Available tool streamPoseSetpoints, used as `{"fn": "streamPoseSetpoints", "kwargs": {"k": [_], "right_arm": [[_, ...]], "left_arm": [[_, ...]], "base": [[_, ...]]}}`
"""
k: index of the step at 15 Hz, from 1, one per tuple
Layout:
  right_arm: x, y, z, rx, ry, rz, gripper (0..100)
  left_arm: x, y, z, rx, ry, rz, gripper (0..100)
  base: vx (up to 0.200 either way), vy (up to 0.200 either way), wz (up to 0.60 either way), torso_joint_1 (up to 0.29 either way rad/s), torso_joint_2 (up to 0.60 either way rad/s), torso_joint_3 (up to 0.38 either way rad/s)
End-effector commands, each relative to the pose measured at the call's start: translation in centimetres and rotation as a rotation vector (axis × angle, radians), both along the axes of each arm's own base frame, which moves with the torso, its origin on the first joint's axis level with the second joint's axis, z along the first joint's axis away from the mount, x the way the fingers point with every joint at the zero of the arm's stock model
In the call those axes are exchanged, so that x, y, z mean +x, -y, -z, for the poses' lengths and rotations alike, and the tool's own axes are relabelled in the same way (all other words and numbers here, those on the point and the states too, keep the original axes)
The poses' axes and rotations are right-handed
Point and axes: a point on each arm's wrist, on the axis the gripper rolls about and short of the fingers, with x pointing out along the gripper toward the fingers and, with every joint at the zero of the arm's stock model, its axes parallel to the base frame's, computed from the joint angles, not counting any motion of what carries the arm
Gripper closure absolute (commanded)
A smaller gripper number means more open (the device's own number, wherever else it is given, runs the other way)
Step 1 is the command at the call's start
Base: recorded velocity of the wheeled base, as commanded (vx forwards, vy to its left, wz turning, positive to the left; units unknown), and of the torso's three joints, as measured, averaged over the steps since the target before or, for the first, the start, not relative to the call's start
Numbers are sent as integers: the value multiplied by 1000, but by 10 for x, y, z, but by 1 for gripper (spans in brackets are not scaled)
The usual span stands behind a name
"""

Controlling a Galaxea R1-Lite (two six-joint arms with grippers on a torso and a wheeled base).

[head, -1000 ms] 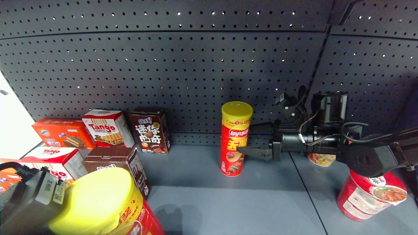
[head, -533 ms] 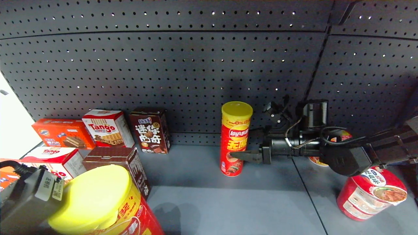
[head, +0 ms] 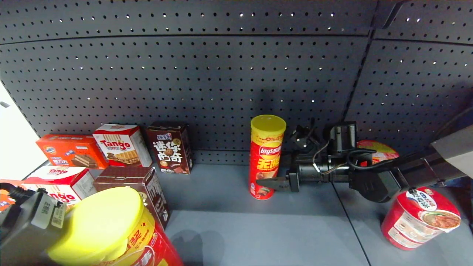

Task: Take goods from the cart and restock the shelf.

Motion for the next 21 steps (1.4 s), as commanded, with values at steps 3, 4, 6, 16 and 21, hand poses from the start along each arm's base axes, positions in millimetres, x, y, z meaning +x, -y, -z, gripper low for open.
{"fn": "streamPoseSetpoints", "kwargs": {"k": [3, 4, 6, 16, 21], "right_arm": [[4, -3, 12, -11, -11, -9, 100], [4, -3, 12, -10, -6, -5, 100], [3, -5, 12, -11, -8, -10, 100], [-45, -10, -21, -21, 38, 15, 100], [-89, 3, -33, -31, 48, 29, 100]], "left_arm": [[0, -2, 0, -7, -3, -15, 100], [0, -2, 0, -9, 0, -16, 100], [-1, -3, 1, -5, -5, -18, 100], [-6, -9, 7, -7, -6, -35, 100], [-5, -8, 5, -12, 2, -37, 100]], "base": [[0, 0, 0, 0, 0, 0], [0, 0, 0, 0, 0, 0], [0, 0, 0, 0, 0, 0], [0, 0, 0, 0, 0, 0], [0, 0, 0, 0, 0, 0]]}}
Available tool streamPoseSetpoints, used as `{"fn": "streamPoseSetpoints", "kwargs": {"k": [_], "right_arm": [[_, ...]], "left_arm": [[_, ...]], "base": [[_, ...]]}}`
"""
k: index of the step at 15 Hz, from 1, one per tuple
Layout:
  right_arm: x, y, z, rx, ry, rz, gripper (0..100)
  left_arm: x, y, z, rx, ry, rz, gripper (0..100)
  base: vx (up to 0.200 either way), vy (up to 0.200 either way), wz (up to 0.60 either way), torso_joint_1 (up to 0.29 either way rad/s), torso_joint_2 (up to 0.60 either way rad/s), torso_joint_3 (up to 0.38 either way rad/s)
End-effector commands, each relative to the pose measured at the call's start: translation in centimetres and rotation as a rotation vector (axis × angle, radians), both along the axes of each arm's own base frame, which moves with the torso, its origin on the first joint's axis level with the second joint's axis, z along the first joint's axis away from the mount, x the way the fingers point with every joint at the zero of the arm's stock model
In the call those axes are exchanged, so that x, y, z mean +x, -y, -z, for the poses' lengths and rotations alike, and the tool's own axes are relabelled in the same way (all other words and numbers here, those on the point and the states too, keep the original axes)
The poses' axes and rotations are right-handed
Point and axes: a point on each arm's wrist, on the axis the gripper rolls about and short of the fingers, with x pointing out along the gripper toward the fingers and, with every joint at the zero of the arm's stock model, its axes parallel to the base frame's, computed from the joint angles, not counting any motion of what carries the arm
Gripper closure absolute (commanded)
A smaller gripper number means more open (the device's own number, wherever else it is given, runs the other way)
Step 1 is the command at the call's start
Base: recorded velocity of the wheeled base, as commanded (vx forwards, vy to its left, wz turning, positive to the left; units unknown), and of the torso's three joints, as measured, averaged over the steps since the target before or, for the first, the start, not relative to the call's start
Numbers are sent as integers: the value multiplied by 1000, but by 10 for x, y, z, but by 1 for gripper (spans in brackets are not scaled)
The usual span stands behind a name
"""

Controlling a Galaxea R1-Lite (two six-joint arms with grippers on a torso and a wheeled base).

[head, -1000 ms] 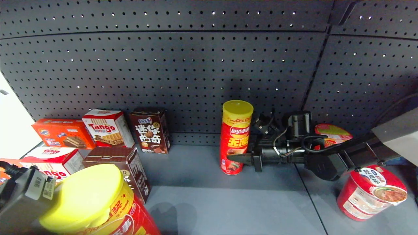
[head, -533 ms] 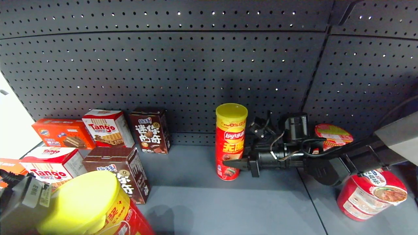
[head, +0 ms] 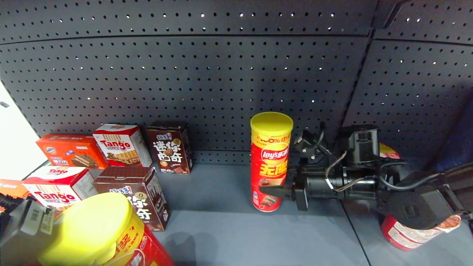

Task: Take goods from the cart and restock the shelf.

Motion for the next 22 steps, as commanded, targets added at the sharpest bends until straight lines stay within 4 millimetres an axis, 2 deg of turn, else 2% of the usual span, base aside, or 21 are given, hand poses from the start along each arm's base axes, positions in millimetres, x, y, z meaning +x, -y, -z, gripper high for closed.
{"fn": "streamPoseSetpoints", "kwargs": {"k": [1, 4, 14, 18, 22], "right_arm": [[-27, 6, -13, 16, 27, -24, 100], [-48, 17, 1, 16, 26, -31, 100], [-88, 29, 29, 75, 2, -18, 100], [-91, 32, 35, 65, -13, -18, 100], [-87, 29, 43, 49, -32, -15, 100]], "left_arm": [[1, 0, -2, -3, 5, -1, 100], [0, 0, 1, 3, -3, 2, 100], [6, 5, -3, 14, -3, 6, 100], [7, 6, -2, 18, -7, 5, 100], [7, 6, -3, 17, -4, 2, 100]], "base": [[0, 0, 0, 0, 0, 0], [0, 0, 0, 0, 0, 0], [0, 0, 0, 0, 0, 0], [0, 0, 0, 0, 0, 0], [0, 0, 0, 0, 0, 0]]}}
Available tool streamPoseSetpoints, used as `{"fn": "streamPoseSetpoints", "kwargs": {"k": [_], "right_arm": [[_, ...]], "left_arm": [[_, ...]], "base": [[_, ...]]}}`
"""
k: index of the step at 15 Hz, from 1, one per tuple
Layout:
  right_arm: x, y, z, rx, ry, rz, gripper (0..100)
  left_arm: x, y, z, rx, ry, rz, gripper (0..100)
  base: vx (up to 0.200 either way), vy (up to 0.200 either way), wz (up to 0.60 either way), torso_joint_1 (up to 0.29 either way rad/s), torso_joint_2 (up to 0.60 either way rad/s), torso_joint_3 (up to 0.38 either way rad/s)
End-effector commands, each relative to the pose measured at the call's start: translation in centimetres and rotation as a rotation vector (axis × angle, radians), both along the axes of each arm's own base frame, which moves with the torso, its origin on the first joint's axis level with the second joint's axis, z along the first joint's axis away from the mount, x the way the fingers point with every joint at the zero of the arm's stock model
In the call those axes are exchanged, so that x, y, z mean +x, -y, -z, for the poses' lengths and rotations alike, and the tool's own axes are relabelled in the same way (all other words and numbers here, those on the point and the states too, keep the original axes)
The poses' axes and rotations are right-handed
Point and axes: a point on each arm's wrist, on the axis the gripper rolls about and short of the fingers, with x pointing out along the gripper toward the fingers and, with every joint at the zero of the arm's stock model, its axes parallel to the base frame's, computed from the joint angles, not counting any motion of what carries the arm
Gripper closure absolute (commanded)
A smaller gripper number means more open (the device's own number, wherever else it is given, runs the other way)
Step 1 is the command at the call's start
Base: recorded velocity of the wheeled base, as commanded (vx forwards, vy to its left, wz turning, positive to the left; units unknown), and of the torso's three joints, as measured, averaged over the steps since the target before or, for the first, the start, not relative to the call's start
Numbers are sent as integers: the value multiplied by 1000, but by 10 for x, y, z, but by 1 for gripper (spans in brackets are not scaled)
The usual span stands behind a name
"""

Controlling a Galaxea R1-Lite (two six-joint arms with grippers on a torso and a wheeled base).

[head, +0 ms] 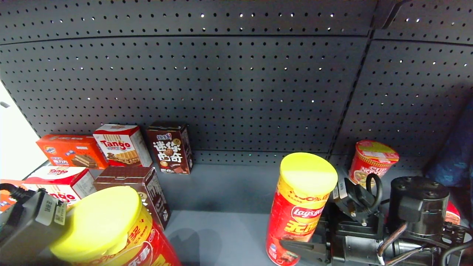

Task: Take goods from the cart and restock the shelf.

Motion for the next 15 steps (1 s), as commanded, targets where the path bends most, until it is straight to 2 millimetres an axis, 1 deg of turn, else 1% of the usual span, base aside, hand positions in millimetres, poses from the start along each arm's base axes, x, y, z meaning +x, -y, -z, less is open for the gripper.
{"fn": "streamPoseSetpoints", "kwargs": {"k": [1, 3, 6, 7, 15], "right_arm": [[5, -4, 11, -19, -24, -1, 100], [9, -8, 15, -19, -25, -6, 100], [9, -8, 18, -27, -27, -9, 100], [9, -8, 18, -28, -27, -7, 0], [8, -7, 18, -27, -29, -7, 0]], "left_arm": [[0, 0, 0, 0, -1, 0, 100], [0, 0, 0, -1, 0, 0, 100], [0, 0, 0, -1, 0, 0, 100], [0, 0, 0, 0, -1, 0, 100], [-2, -1, 3, 5, -9, 0, 100]], "base": [[0, 0, 0, 0, 0, 0], [0, 0, 0, 0, 0, 0], [0, 0, 0, 0, 0, 0], [0, 0, 0, 0, 0, 0], [0, 0, 0, 0, 0, 0]]}}
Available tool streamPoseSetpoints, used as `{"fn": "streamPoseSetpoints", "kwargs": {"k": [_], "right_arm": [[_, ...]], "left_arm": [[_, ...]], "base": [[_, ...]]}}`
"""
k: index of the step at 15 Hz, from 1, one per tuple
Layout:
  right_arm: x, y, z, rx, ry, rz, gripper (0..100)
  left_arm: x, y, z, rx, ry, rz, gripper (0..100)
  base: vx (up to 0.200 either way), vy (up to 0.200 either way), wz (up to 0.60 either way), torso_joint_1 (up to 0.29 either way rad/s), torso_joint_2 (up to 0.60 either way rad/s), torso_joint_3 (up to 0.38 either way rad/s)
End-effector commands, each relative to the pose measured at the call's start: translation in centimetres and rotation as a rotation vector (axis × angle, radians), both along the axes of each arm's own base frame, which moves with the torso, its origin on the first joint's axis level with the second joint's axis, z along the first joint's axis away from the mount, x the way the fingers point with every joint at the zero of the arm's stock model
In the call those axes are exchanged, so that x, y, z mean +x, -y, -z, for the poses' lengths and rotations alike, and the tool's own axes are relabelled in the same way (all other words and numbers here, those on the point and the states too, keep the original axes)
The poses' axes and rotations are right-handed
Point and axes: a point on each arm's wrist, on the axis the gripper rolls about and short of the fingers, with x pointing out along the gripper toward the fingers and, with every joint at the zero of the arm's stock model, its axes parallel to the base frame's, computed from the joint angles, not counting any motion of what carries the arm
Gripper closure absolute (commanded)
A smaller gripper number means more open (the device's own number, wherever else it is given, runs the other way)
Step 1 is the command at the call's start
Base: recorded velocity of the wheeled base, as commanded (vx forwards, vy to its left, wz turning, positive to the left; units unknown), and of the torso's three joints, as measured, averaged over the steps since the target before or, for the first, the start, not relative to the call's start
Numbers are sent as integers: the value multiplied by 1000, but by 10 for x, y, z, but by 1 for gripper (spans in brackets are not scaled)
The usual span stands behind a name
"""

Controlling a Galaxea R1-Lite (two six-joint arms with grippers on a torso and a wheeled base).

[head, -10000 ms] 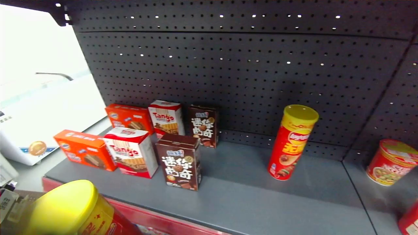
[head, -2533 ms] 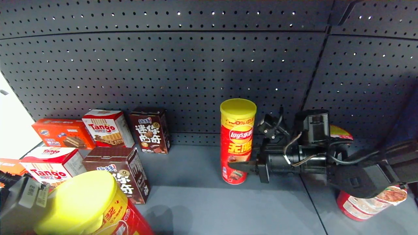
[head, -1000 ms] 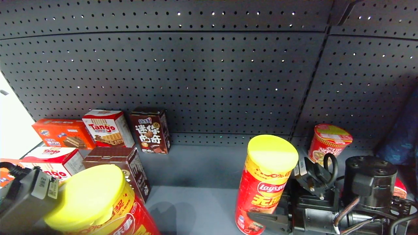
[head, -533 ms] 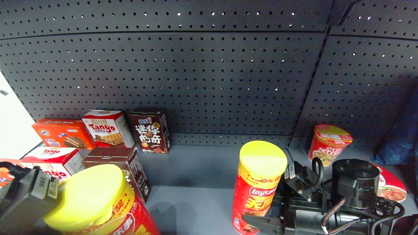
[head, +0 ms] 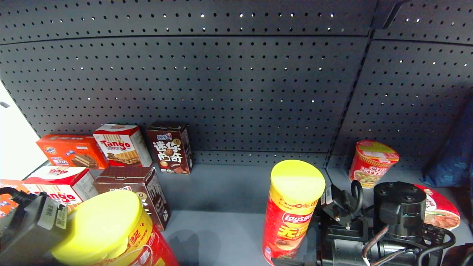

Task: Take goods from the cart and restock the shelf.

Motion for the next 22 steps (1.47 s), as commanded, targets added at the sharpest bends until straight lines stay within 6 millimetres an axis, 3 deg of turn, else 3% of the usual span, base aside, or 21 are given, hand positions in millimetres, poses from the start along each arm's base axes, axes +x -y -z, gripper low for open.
{"fn": "streamPoseSetpoints", "kwargs": {"k": [1, 7, 17, 22], "right_arm": [[-1, 0, 0, 1, 2, 0, 0], [-10, 11, -11, 24, 26, 7, 0], [-68, 53, -51, 73, 84, 3, 0], [-92, 71, -83, 94, 112, 4, 0]], "left_arm": [[0, 0, 0, -1, 2, 0, 100], [1, 1, 0, -1, -3, 7, 100], [19, 21, -14, 8, 3, 56, 100], [33, 33, -16, 29, -10, 65, 100]], "base": [[0, 0, 0, 0, 0, 0], [0, 0, 0, 0, 0, 0], [0, 0, 0, 0, 0, 0], [0, 0, 0, 0, 0, 0]]}}
